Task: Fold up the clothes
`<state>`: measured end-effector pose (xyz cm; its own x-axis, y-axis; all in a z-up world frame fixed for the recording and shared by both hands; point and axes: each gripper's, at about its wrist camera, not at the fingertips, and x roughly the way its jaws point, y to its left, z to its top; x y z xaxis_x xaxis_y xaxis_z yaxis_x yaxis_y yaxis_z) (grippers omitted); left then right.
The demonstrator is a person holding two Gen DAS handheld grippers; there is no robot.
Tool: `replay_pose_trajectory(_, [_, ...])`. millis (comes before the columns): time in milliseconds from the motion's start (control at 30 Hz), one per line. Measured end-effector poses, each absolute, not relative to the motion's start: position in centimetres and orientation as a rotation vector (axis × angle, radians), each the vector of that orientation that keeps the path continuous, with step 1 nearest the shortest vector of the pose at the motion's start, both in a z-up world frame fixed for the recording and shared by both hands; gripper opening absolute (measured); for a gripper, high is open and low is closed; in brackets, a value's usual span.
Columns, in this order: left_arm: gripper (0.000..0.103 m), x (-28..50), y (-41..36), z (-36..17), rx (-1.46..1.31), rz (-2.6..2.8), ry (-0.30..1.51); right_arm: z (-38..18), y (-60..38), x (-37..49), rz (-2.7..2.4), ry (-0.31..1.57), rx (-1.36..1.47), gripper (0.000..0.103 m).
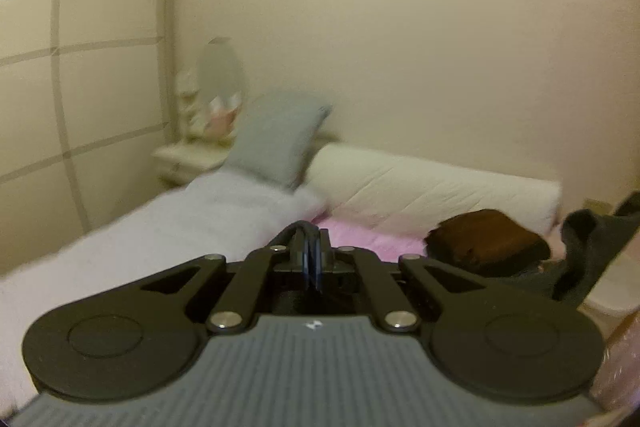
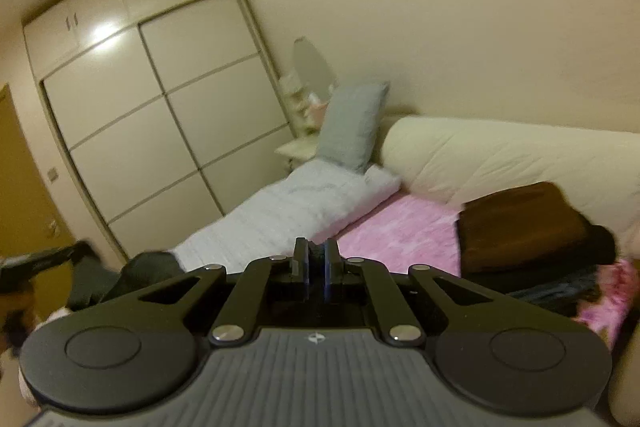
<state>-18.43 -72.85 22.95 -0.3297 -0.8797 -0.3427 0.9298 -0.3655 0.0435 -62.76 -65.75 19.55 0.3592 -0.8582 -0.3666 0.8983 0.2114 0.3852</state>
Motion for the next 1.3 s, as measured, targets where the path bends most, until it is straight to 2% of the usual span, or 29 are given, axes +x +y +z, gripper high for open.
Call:
replay_pose_trajectory(167, [0.001, -20.2, -74.5, 24.7, 0.413, -1.972, 0.103, 21.3, -58.9, -60.3, -1.118, 0.066, 0.628, 0.006])
replay_pose_trajectory(300, [0.003, -19.5, -76.7, 21.6, 0.460, -1.928, 0.176, 19.0, -56.2, -54.3, -0.947, 0.141, 0.705, 0.006])
replay_pose_trajectory(367, [0.016, -17.9, -77.3, 18.2, 0.497, -1.904, 0.256, 16.2, -56.4, -50.1, -0.857, 0.197, 0.752, 0.007])
replay_pose_trajectory(400, [0.038, -16.9, -77.5, 16.8, 0.513, -1.869, 0.311, 14.3, -56.6, -47.7, -0.813, 0.227, 0.783, 0.007])
replay_pose_trajectory(433, [0.043, -15.6, -77.5, 14.8, 0.521, -1.831, 0.380, 11.9, -57.2, -45.1, -0.771, 0.255, 0.830, 0.008])
replay_pose_trajectory(467, [0.043, -14.7, -76.8, 13.3, 0.529, -1.806, 0.422, 9.7, -57.6, -42.8, -0.725, 0.291, 0.872, 0.010])
replay_pose_trajectory(567, [0.043, -11.3, -73.6, 8.8, 0.550, -1.710, 0.528, 2.8, -59.6, -35.6, -0.569, 0.450, 0.965, 0.031])
replay_pose_trajectory(667, [0.045, -7.5, -68.8, 4.6, 0.560, -1.617, 0.633, -1.6, -60.5, -31.0, -0.459, 0.558, 1.014, 0.036])
replay_pose_trajectory(733, [0.051, -5.1, -65.4, 1.9, 0.562, -1.555, 0.702, -2.6, -60.4, -30.0, -0.420, 0.597, 1.004, 0.038])
replay_pose_trajectory(767, [0.053, -3.9, -63.7, 0.6, 0.562, -1.524, 0.736, -2.8, -60.4, -29.9, -0.410, 0.614, 0.989, 0.044])
replay_pose_trajectory(833, [0.061, -2.1, -60.5, -2.9, 0.551, -1.452, 0.830, -3.1, -59.6, -30.8, -0.406, 0.658, 0.946, 0.050])
replay_pose_trajectory(1033, [0.061, -3.0, -54.8, -13.0, 0.543, -1.311, 1.083, -6.0, -63.6, -34.7, -0.434, 0.823, 0.775, 0.053])
replay_pose_trajectory(1200, [0.061, -7.0, -56.0, -19.8, 0.519, -1.168, 1.202, -9.4, -72.8, -36.4, -0.420, 0.927, 0.547, 0.055])
replay_pose_trajectory(1300, [0.061, -8.2, -56.6, -22.1, 0.486, -1.072, 1.224, -12.1, -80.1, -36.3, -0.374, 0.952, 0.454, 0.055])
